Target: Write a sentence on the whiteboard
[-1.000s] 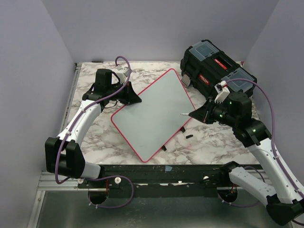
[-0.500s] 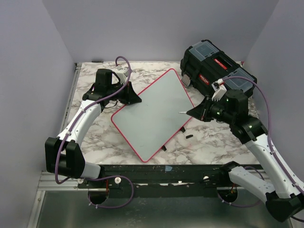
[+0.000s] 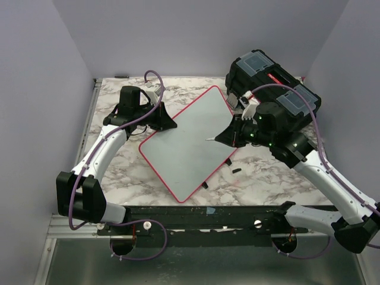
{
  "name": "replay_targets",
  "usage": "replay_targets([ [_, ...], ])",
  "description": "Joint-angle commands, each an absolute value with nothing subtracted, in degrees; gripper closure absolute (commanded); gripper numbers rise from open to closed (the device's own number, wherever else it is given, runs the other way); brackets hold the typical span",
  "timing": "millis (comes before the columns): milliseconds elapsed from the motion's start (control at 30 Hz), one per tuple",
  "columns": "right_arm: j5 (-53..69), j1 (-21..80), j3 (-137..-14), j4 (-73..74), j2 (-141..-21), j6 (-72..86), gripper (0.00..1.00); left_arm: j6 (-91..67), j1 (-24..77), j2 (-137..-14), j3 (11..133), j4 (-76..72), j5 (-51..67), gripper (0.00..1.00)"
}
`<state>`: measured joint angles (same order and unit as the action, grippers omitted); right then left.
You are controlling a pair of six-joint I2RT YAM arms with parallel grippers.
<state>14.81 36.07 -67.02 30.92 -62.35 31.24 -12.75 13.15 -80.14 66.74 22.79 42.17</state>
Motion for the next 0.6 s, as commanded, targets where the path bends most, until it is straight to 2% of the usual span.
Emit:
replay_targets([
  [0, 7.4, 40.9, -68.04, 30.53, -62.77, 29.87, 0.99, -7.38, 14.94, -80.77, 65.65, 28.65, 37.89, 1.0],
  [233, -5.39, 54.55, -68.6, 29.78, -64.42, 29.12, 0.99, -7.47, 14.94, -81.38, 66.17, 28.83, 37.99, 1.0],
  [567, -18.26, 68.38, -66.74, 26.19, -65.65, 27.99, 0.99, -7.56, 14.94, -81.39, 66.12, 28.9, 37.81, 1.0],
])
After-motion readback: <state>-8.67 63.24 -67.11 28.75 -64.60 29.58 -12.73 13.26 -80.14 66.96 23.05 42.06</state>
